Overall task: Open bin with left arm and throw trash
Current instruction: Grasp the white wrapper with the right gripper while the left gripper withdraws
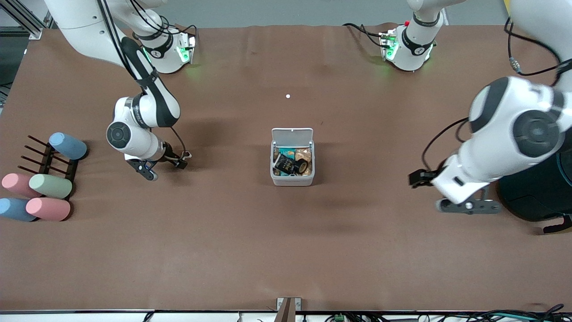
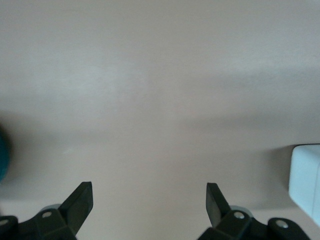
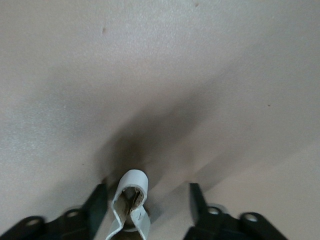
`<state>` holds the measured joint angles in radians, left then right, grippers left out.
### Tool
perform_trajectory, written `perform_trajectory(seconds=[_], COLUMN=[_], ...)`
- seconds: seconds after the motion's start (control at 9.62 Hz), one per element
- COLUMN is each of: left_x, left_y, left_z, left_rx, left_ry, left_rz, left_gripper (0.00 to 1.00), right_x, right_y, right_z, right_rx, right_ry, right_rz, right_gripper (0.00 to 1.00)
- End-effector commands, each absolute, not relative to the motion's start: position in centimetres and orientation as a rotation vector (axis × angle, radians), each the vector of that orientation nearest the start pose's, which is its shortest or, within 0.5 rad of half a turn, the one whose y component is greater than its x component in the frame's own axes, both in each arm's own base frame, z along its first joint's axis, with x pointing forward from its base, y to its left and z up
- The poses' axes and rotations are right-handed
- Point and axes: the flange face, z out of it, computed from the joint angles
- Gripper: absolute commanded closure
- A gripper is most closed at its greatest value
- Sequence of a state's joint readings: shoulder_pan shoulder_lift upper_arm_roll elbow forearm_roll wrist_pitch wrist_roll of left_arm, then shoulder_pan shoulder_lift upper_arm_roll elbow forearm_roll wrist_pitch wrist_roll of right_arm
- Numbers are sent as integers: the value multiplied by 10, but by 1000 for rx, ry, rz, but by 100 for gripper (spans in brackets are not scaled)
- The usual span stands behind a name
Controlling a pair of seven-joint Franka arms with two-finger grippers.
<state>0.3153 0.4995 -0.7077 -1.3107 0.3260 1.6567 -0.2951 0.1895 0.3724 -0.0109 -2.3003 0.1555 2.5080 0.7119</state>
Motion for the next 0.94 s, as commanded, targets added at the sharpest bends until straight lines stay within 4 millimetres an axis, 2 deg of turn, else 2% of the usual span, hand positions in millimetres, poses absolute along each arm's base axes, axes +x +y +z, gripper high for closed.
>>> perform_trajectory(seconds=[0.0, 0.1, 0.21, 0.31, 0.42, 0.52, 0.62, 0.73, 0.83], left_x=[646, 620, 602, 586, 568, 550, 530, 517, 516], left_y=[-111, -116, -111, -96, -90, -86, -86, -85, -88], left_z=[545, 597, 616, 634, 638, 634, 628, 621, 619], left_rx=[-3086, -3067, -3064, -3073, -3075, -3098, -3101, -3096, -3095], left_ry=[148, 126, 75, 4, -29, -59, -70, -44, 63], left_rz=[54, -31, -14, -3, 14, 48, 22, -15, -36], left_gripper=[0, 0, 0, 0, 0, 0, 0, 0, 0], right_x=[496, 496, 501, 512, 537, 565, 589, 596, 592], right_y=[92, 96, 100, 110, 123, 145, 165, 207, 264], right_z=[179, 183, 194, 218, 259, 306, 361, 398, 406], right_rx=[-2949, -2953, -2920, -2861, -2800, -2747, -2663, -2574, -2528], right_ry=[1034, 1023, 1072, 1155, 1240, 1301, 1372, 1408, 1441], right_rz=[293, 306, 286, 245, 237, 288, 298, 285, 259], right_gripper=[100, 100, 100, 100, 100, 100, 100, 100, 100])
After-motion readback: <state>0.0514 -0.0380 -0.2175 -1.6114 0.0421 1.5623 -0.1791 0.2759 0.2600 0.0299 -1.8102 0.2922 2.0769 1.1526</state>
